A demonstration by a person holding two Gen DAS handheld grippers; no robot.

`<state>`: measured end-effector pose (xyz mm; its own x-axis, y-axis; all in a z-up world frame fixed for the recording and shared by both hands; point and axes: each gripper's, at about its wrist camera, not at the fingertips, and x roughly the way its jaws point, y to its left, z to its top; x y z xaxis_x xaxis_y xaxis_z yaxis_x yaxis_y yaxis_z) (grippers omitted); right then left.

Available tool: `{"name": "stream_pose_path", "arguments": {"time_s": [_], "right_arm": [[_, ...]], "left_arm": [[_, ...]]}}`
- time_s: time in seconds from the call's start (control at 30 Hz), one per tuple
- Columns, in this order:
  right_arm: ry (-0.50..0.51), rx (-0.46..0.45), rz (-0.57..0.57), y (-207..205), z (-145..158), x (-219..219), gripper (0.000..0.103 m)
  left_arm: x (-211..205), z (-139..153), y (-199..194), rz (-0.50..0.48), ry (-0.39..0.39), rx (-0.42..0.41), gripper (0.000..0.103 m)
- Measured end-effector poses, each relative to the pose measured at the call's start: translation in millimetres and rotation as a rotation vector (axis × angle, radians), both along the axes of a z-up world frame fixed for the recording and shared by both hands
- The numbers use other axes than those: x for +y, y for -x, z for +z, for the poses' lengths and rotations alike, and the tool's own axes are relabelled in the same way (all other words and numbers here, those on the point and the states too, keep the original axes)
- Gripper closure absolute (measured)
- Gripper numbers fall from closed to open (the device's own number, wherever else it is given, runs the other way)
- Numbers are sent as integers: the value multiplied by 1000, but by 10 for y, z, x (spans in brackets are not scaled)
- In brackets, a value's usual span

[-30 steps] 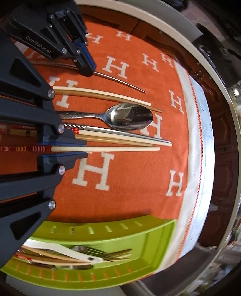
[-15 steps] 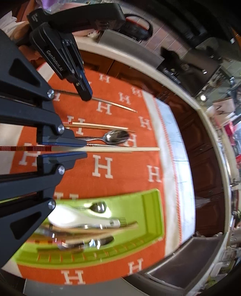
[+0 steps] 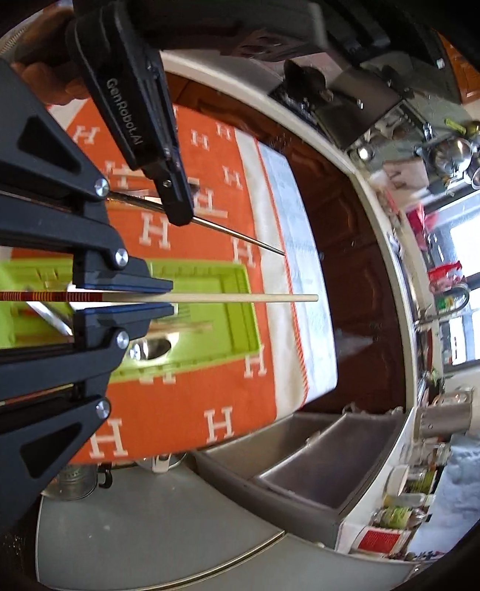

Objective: Organize utensils

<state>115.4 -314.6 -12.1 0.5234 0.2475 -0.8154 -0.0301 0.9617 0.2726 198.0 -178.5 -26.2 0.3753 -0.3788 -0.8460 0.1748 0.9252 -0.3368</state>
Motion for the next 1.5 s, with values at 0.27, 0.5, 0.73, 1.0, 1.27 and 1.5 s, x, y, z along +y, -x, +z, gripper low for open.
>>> {"name": "stream_pose_path", "arguments": {"time_s": [0.27, 0.5, 0.73, 1.0, 1.27, 1.5], "right_arm": [[46, 103, -16, -253, -530, -97, 97], [40, 148, -20, -335, -713, -144, 97], [-2, 154, -22, -267, -709, -154, 97], [-35, 140, -36, -84, -572, -74, 97], [-40, 102, -31, 156, -336, 133, 97], [-52, 81, -2, 317, -197, 439, 97]], "left_arm": [[-365, -531, -304, 8, -62, 73, 99], [-328, -763, -318, -1, -123, 93, 99], [-188, -690, -199, -7, -144, 76, 74], [80, -390, 51, 1, -171, 13, 69], [621, -157, 384, 52, -214, -64, 69], [1183, -77, 685, 115, -249, -105, 69]]}}
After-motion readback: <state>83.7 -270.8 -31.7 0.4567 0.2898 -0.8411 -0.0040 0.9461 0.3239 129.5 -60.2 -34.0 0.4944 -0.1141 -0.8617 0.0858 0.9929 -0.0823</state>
